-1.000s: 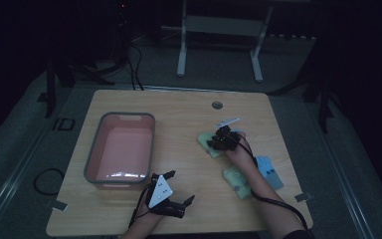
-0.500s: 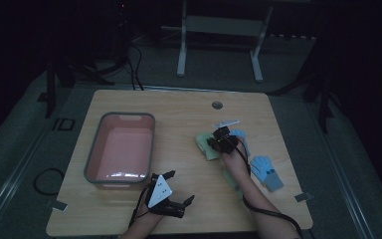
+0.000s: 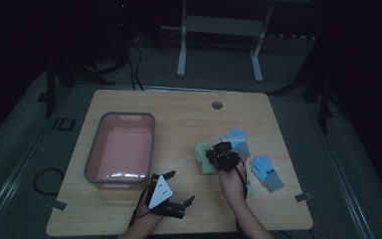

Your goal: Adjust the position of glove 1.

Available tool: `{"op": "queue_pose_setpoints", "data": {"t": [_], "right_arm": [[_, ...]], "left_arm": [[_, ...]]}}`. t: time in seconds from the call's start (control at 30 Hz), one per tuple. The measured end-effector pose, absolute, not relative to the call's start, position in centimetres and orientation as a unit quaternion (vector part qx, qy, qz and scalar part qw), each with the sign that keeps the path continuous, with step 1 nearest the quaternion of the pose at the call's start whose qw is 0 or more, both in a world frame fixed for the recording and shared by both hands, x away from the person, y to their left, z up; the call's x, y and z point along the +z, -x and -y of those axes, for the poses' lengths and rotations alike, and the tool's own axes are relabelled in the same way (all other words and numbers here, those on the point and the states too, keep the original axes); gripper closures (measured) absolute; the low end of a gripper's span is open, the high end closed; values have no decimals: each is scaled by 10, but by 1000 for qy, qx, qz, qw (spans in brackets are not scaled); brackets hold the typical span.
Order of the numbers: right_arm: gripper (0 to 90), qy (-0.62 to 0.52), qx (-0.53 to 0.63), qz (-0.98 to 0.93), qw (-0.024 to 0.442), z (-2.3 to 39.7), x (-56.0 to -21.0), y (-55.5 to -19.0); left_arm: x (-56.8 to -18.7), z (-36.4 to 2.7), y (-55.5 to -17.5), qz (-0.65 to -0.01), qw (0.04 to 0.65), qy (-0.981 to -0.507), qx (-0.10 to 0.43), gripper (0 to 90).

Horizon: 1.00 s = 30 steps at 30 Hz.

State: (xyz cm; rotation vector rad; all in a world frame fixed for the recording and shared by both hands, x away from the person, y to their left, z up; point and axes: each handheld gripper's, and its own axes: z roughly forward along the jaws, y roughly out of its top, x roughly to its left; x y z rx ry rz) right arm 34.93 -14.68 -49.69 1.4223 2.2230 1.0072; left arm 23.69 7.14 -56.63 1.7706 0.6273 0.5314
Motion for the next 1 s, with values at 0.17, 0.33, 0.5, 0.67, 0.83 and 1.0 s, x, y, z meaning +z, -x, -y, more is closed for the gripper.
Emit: {"op": "queue_pose_setpoints", "data": {"t": [0.17, 0.33, 0.5, 0.67, 0.83, 1.0], "right_arm": [[860, -531, 368, -745, 168, 149, -496, -331], [860, -534, 369, -735, 193, 144, -500, -317], [860, -552, 358, -728, 194, 138, -515, -315], [853, -573, 337, -723, 190, 134, -538, -323], [783, -580, 344, -718, 172, 134, -550, -327], [638, -571, 356, -721, 164, 138, -548, -328]], "left_arm": [[-566, -71, -236, -266, 561, -750, 228, 2], [-566, -72, -236, -263, 562, -750, 230, 2], [-566, -72, -235, -263, 564, -749, 228, 2], [-566, -72, -235, -261, 565, -749, 228, 2], [-566, -72, -236, -263, 564, -750, 225, 2], [-566, -72, -236, -264, 562, -751, 226, 2]]}}
